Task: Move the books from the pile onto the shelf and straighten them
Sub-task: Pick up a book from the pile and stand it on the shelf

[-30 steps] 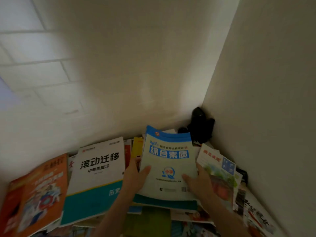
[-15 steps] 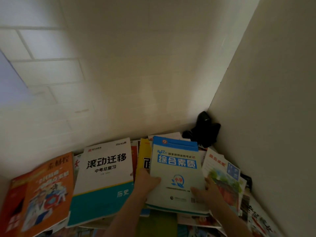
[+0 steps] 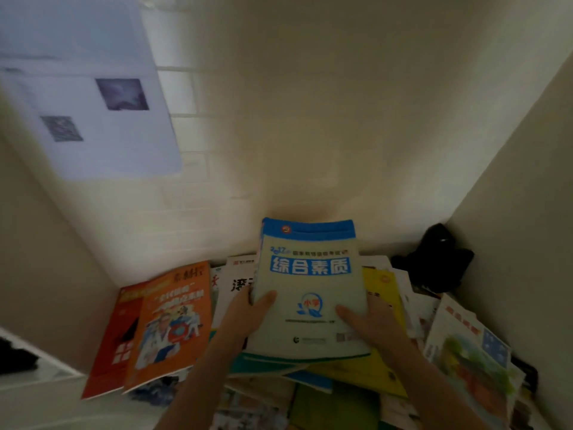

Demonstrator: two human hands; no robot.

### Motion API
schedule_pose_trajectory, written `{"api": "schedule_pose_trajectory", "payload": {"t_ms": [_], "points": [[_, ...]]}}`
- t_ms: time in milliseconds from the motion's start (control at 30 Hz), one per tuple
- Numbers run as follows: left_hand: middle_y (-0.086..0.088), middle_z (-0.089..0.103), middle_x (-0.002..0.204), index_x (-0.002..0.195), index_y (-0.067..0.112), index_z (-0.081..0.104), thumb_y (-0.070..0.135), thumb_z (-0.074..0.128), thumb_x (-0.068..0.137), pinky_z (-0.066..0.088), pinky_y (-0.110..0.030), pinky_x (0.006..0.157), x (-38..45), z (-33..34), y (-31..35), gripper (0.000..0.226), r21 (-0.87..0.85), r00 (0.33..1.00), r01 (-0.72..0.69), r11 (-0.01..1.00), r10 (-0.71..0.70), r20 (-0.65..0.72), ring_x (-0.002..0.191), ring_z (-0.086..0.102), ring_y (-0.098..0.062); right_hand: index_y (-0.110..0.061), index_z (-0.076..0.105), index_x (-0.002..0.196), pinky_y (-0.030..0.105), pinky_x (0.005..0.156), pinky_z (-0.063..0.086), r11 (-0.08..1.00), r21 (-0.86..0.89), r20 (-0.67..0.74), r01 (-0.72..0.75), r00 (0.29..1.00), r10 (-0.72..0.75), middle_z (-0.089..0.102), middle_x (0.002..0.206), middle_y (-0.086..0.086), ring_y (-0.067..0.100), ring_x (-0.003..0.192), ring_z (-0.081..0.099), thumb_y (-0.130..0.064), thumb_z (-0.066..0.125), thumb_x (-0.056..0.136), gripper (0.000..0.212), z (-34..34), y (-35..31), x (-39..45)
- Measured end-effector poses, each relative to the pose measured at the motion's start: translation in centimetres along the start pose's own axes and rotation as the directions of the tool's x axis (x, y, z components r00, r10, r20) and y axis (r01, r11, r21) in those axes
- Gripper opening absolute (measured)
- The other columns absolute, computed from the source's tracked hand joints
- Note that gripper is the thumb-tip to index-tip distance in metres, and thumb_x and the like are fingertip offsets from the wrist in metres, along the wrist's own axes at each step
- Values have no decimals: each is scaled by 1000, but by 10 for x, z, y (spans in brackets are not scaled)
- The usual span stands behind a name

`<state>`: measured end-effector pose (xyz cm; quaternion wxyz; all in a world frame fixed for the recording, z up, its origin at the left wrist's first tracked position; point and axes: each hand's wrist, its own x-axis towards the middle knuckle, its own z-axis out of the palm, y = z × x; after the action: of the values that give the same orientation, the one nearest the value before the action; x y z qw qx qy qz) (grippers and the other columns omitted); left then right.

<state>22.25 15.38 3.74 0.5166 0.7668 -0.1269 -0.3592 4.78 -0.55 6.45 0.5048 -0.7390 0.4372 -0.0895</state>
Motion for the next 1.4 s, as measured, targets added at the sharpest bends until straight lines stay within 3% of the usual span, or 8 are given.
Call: {"api": "schedule_pose_trajectory", "payload": {"t_ms": [267,400,767,1000,1100,1200,1267,1400], "points": [[3,69,95,123,19,53,38,65,86,60,-32,66,6,-69,-59,43,-21,993,97,995,-99,-60,79,71,-17,-7,61,122,30,81,54,990,-128,90,-63,993,75,66,119,11,26,105,65,-22,68,87,38,98,-15,4],[-2,69,103,126,21,45,38,63,88,58,-31,64,8,-64,-67,45,-81,989,140,987,-143,-27,82,71,-19,-18,60,117,39,83,58,967,-246,63,-68,994,86,66,115,6,21,102,64,-41,72,79,46,100,11,15],[-16,71,105,115,11,60,26,81,73,55,-54,85,27,-70,-62,49,-218,942,325,920,-294,160,92,70,-35,-6,49,126,17,77,43,945,-311,37,-96,993,114,52,117,1,22,118,55,-13,63,90,40,102,5,9],[-18,69,110,122,9,52,16,81,71,57,-55,77,15,-61,-24,59,-363,957,280,889,-231,174,89,70,-38,-10,64,99,43,84,57,976,88,80,-200,978,193,70,104,10,23,91,67,-22,70,85,19,87,7,4],[-18,68,110,122,10,52,16,78,76,59,-50,70,2,-48,13,54,-407,971,221,886,-162,175,88,71,-37,-3,69,105,53,92,52,779,486,340,-395,907,248,70,108,19,34,97,67,-30,68,88,33,65,1,-2],[-16,69,110,122,13,53,17,79,75,59,-50,72,-17,-25,49,54,-431,976,148,890,-61,210,89,71,-36,-10,69,118,50,93,49,508,684,565,-524,821,87,67,115,19,35,101,65,-43,58,91,44,44,5,-10],[-15,71,107,121,15,55,16,77,76,59,-45,67,-31,-9,67,50,-452,970,114,885,-1,242,87,72,-34,-14,67,121,52,93,49,456,726,582,-515,813,-8,66,118,17,35,104,64,-51,64,85,52,28,10,-13],[-15,71,108,121,17,56,21,78,66,59,-45,69,-41,19,87,60,-437,940,92,895,67,334,91,71,-35,-5,68,116,47,72,59,477,788,476,-389,877,-72,68,110,22,36,90,70,-33,94,52,75,-26,29,-11]]}}
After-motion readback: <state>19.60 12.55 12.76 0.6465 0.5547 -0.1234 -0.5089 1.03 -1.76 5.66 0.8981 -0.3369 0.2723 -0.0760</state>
